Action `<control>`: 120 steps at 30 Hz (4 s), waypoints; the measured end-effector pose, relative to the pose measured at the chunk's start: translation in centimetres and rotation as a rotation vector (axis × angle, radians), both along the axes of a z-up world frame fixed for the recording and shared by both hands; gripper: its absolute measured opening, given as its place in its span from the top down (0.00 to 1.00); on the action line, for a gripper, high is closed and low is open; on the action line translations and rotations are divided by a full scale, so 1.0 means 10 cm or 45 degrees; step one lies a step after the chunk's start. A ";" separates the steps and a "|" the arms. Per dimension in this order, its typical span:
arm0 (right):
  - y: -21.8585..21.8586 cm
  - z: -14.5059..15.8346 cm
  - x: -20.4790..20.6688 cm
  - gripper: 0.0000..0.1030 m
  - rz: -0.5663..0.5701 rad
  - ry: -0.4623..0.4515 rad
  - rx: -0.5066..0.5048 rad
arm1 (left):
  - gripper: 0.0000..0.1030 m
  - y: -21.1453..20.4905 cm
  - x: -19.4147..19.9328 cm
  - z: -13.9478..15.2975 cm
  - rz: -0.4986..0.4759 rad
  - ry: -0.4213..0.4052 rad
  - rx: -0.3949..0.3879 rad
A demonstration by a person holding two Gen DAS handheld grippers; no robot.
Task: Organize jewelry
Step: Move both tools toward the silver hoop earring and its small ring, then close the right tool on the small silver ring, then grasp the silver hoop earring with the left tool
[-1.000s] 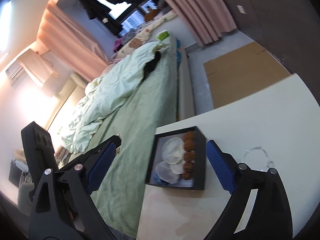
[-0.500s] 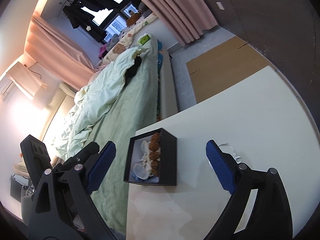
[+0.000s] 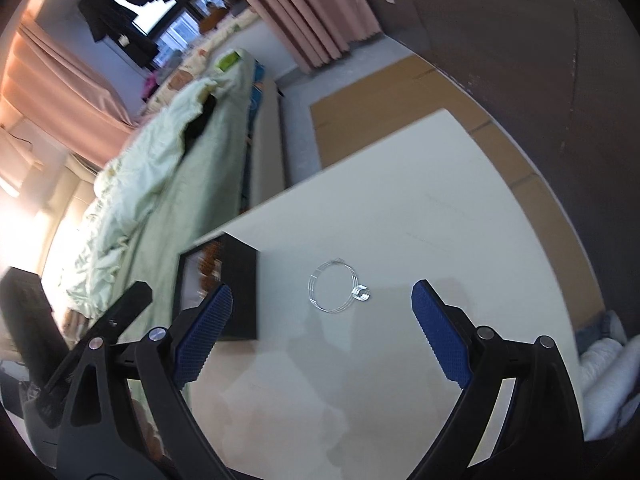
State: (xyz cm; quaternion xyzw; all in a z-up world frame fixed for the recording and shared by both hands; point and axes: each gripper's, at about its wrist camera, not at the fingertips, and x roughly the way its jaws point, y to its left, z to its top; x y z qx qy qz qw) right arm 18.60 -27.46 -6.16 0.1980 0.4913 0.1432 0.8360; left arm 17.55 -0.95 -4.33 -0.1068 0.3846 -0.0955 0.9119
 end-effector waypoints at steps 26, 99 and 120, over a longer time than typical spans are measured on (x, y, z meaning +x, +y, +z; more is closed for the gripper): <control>0.40 -0.63 0.32 0.72 0.232 0.172 -0.349 | 0.56 -0.32 0.32 -0.35 -0.122 0.138 0.104; -0.21 -0.47 0.44 0.87 0.011 0.149 -0.343 | 0.38 -0.88 0.39 -0.55 -0.227 0.175 0.102; -0.45 -0.18 0.53 0.87 -0.022 0.079 -0.212 | 0.35 -1.41 0.61 -1.24 -0.220 0.222 0.364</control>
